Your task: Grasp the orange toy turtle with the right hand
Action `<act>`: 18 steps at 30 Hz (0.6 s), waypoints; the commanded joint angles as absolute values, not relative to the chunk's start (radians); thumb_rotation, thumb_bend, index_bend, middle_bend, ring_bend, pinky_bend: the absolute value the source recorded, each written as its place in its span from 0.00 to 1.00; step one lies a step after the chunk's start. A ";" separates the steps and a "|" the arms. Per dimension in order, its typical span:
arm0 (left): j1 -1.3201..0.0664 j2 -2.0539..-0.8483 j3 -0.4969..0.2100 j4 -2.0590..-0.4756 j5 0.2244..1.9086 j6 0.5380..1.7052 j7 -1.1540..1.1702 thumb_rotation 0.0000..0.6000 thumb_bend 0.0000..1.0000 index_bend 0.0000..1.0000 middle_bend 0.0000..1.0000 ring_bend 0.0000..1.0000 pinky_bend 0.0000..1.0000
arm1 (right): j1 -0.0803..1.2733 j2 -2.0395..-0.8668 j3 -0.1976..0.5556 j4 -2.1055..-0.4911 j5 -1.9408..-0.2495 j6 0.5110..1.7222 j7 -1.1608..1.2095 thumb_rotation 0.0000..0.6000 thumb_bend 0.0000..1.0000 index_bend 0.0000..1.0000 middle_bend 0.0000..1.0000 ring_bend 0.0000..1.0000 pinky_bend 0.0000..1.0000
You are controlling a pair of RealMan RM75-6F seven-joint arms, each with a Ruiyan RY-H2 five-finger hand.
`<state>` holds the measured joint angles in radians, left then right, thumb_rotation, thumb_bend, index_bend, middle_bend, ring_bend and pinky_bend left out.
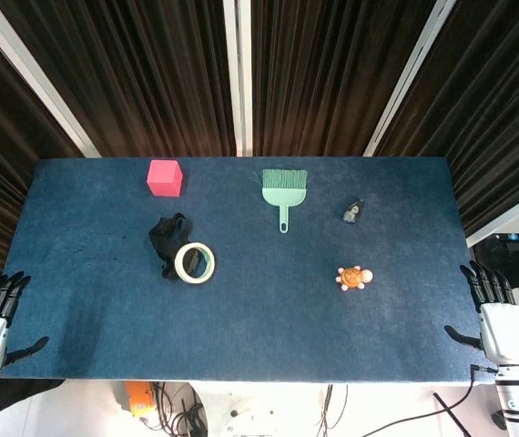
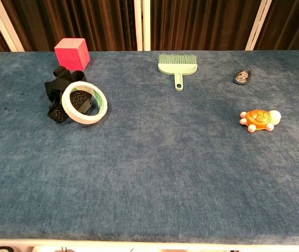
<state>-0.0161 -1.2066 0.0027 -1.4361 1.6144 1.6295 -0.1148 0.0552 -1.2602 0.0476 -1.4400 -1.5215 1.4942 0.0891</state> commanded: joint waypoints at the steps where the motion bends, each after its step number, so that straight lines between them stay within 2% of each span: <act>1: -0.015 -1.207 0.003 -1.436 1.615 1.631 -0.114 1.00 0.00 0.07 0.04 0.00 0.05 | 0.055 -1.261 0.047 -1.438 -1.521 1.493 0.091 1.00 0.00 0.00 0.00 0.00 0.00; 7: -0.015 -1.204 0.003 -1.442 1.619 1.634 -0.109 1.00 0.00 0.07 0.04 0.00 0.05 | 0.064 -1.256 0.046 -1.442 -1.525 1.481 0.087 1.00 0.00 0.00 0.00 0.00 0.00; 16: -0.014 -1.207 0.005 -1.442 1.612 1.624 -0.114 1.00 0.00 0.07 0.04 0.00 0.05 | 0.146 -1.184 0.062 -1.549 -1.525 1.365 -0.027 1.00 0.01 0.00 0.00 0.00 0.00; 18: -0.017 -1.209 0.003 -1.436 1.610 1.618 -0.117 1.00 0.00 0.07 0.04 0.00 0.05 | 0.181 -1.159 0.078 -1.607 -1.520 1.328 -0.087 1.00 0.03 0.00 0.00 0.08 0.12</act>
